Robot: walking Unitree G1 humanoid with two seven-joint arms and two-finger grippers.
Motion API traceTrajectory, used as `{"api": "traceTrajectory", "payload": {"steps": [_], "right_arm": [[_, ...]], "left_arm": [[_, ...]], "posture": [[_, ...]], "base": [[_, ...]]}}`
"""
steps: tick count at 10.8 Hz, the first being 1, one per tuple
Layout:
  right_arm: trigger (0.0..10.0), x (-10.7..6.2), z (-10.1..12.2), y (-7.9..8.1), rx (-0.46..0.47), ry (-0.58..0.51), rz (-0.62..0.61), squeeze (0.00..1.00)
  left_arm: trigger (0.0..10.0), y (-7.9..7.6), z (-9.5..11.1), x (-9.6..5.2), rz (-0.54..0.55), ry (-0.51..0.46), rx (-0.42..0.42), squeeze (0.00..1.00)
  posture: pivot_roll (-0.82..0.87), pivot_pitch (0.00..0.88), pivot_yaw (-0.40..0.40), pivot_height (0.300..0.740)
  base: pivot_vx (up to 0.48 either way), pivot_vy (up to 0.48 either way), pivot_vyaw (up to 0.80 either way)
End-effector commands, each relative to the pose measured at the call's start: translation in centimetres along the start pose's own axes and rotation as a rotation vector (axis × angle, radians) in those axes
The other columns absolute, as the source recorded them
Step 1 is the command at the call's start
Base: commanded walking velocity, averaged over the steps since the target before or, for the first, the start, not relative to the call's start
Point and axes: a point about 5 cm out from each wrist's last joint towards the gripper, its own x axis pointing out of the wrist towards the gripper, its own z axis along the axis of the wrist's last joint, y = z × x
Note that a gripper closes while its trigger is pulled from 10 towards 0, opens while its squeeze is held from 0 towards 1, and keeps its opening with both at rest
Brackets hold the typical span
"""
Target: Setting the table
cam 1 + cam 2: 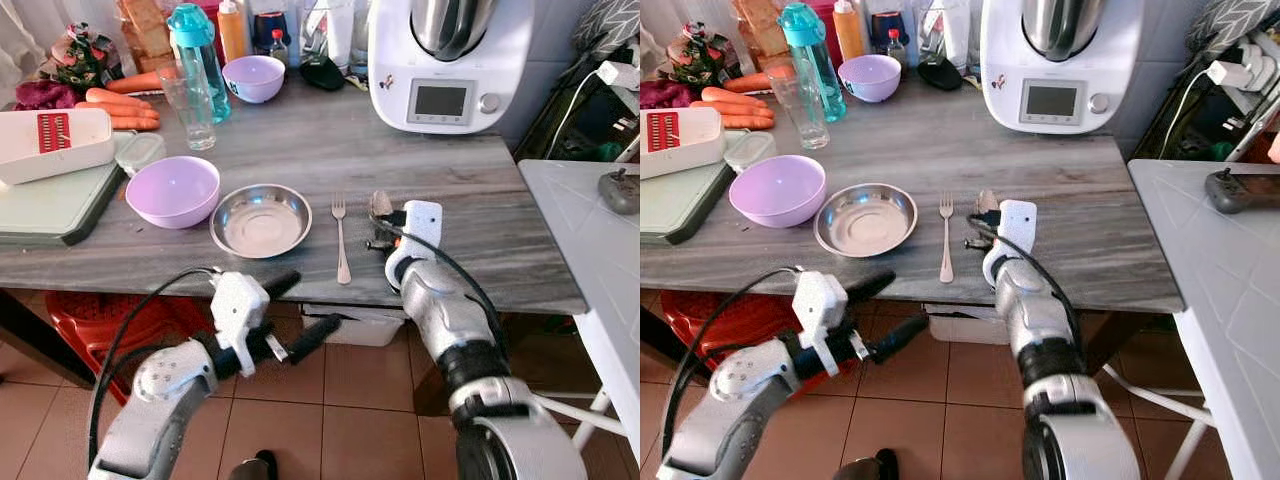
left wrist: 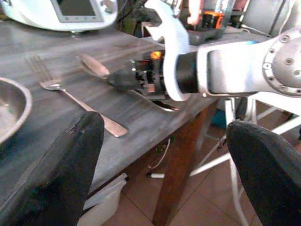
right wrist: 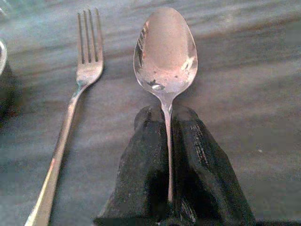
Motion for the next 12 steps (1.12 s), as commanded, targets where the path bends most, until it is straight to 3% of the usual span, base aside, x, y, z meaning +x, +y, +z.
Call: {"api": "traceTrajectory", "payload": {"steps": [1, 12], "right_arm": [[10.0, 0.27, 0.45, 0.05, 0.0, -0.009, 0.013, 0.0], [10.0, 1.16, 0.16, 0.49, 0.005, 0.006, 0.035, 0.0]], "left_arm": [[10.0, 0.24, -0.04, -0.1, 0.001, 0.013, 0.013, 0.0], [10.0, 0.25, 0.0, -0.23, 0.011, 0.019, 0.027, 0.0]], "posture": [[0.12, 0.102, -0.017, 0.74], [0.15, 0.113, 0.0, 0.74]], "base": [[0.0, 0.0, 0.0], [0.0, 0.0, 0.0]]}}
